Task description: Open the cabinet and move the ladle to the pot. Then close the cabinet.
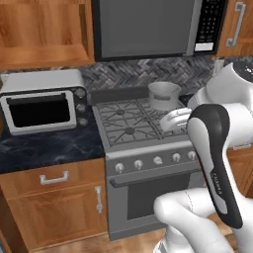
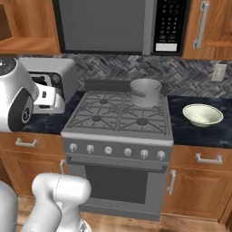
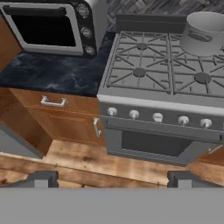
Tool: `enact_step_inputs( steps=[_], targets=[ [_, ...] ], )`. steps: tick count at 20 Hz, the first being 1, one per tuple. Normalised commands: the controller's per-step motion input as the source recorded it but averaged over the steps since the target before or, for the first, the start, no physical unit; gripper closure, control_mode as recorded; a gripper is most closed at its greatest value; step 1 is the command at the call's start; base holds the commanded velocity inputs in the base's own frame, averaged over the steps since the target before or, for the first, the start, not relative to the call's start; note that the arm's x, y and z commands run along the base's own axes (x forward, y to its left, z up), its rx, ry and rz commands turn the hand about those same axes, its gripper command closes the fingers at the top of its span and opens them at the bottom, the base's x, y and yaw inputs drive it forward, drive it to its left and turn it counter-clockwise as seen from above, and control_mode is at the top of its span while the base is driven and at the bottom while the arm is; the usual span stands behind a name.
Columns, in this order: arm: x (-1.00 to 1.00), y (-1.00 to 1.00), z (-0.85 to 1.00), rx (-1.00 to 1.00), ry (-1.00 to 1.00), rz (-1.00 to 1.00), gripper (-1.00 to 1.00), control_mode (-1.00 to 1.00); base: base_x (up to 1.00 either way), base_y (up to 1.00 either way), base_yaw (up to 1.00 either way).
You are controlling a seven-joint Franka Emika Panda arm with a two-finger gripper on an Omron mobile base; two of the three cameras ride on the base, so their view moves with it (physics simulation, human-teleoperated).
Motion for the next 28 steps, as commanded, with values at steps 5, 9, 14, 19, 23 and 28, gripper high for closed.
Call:
enact_step_inputs(
  steps=[5,9,14,19,23,28],
  targets=[
    [0.00,0.00,0.00,0.00,0.00,0.00,-1.00,1.00,0.22,0.75,-0.09],
    [0.00,0.00,0.00,0.00,0.00,0.00,-1.00,1.00,0.28,0.57,-0.12],
    [0.00,0.00,0.00,0.00,0.00,0.00,-1.00,1.00,0.56,0.35,-0.19],
    [0.00,0.00,0.00,0.00,0.00,0.00,-1.00,1.00,0.45,0.58,-0.21],
    [0.00,0.00,0.00,0.00,0.00,0.00,-1.00,1.00,0.00,0.91,-0.19],
    [0.00,0.00,0.00,0.00,0.00,0.00,-1.00,1.00,0.04,0.60,-0.11]
  ],
)
